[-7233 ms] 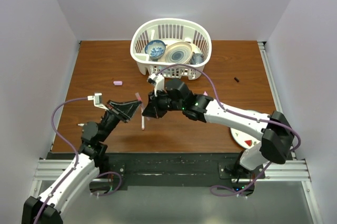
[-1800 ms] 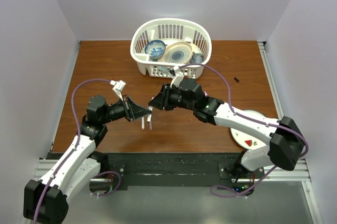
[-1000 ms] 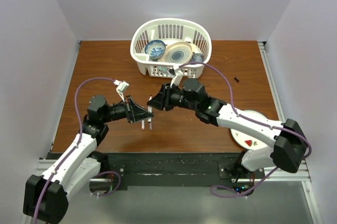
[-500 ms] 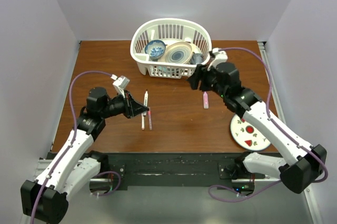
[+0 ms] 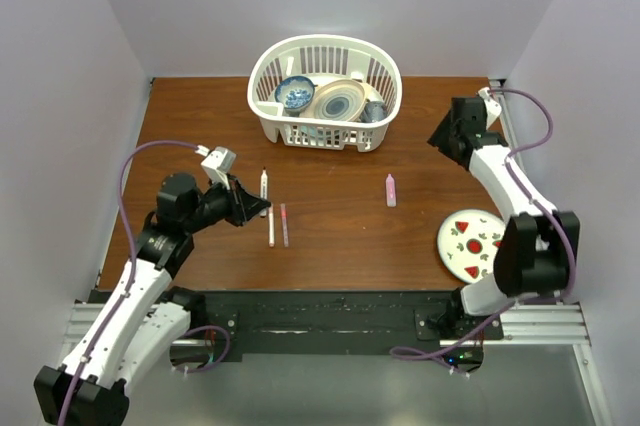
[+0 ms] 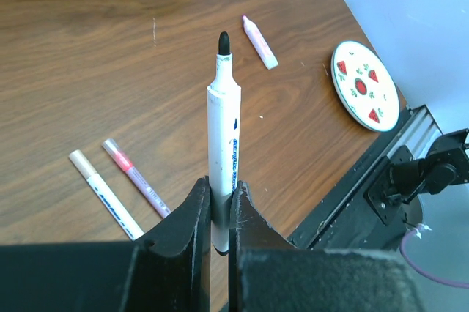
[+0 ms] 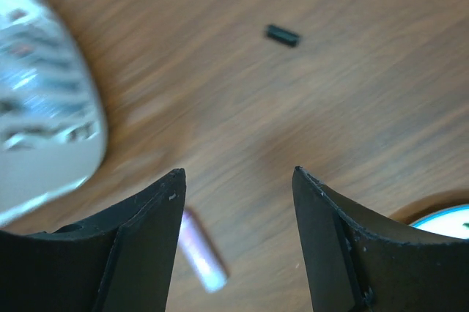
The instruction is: Insert the pens into the pen caps
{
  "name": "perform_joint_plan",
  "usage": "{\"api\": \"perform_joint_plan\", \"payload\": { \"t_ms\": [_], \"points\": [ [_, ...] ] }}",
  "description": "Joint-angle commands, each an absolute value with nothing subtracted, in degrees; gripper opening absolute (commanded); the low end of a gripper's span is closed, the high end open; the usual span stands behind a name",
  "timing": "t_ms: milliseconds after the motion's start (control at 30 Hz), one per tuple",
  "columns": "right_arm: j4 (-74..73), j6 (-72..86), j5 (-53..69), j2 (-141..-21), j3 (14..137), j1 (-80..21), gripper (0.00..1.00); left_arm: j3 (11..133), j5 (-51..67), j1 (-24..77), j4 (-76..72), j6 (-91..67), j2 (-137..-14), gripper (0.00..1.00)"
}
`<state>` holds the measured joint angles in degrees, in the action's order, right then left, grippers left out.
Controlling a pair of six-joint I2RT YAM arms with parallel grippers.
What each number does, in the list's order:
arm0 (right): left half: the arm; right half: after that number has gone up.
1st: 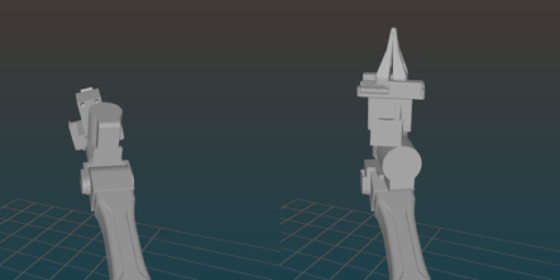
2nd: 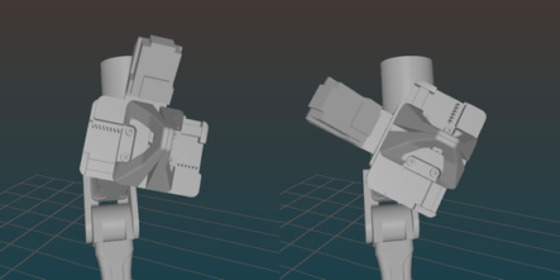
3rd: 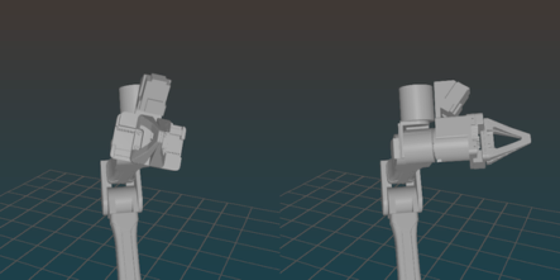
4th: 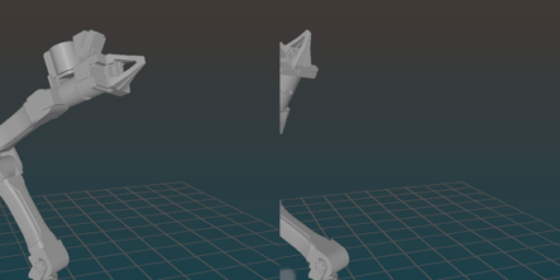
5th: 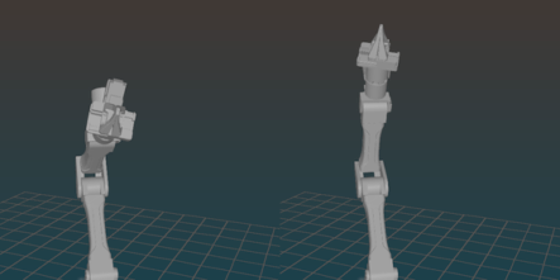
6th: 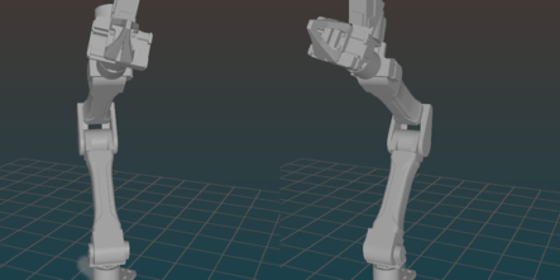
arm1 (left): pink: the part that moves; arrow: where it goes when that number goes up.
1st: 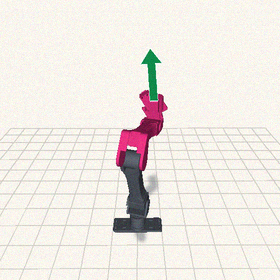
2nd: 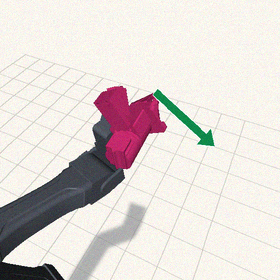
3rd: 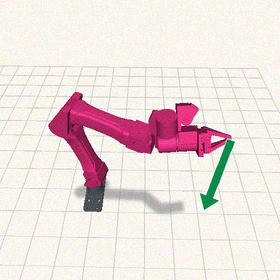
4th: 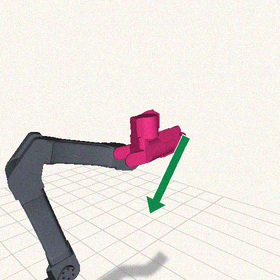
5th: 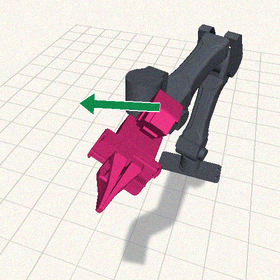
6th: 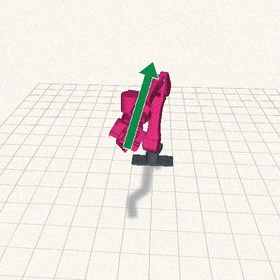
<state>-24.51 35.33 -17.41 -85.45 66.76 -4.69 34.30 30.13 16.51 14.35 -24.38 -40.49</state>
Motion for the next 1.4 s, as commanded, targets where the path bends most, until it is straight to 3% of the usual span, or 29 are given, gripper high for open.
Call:
{"api": "perform_joint_plan", "payload": {
  "t_ms": [0,400,733,1367],
  "points": [
    [-25.8,37.8,-21.5,-93.1,74.9,-1.2,0.67,36.7,27.6,16.1,14.3,-23.2,-38.5,0.0],
    [-32.2,36.1,-22.0,-114.7,91.8,2.2,0.62,35.9,28.3,16.3,14.2,-24.2,-36.4,0.0],
    [-30.5,35.1,-22.6,-120.8,93.4,2.7,0.63,36.0,27.9,16.4,14.7,-24.2,-36.2,0.0],
    [-27.4,32.2,-20.2,-125.2,93.3,2.9,0.51,36.0,26.7,16.5,14.9,-24.3,-36.0,0.0]
  ]
}}
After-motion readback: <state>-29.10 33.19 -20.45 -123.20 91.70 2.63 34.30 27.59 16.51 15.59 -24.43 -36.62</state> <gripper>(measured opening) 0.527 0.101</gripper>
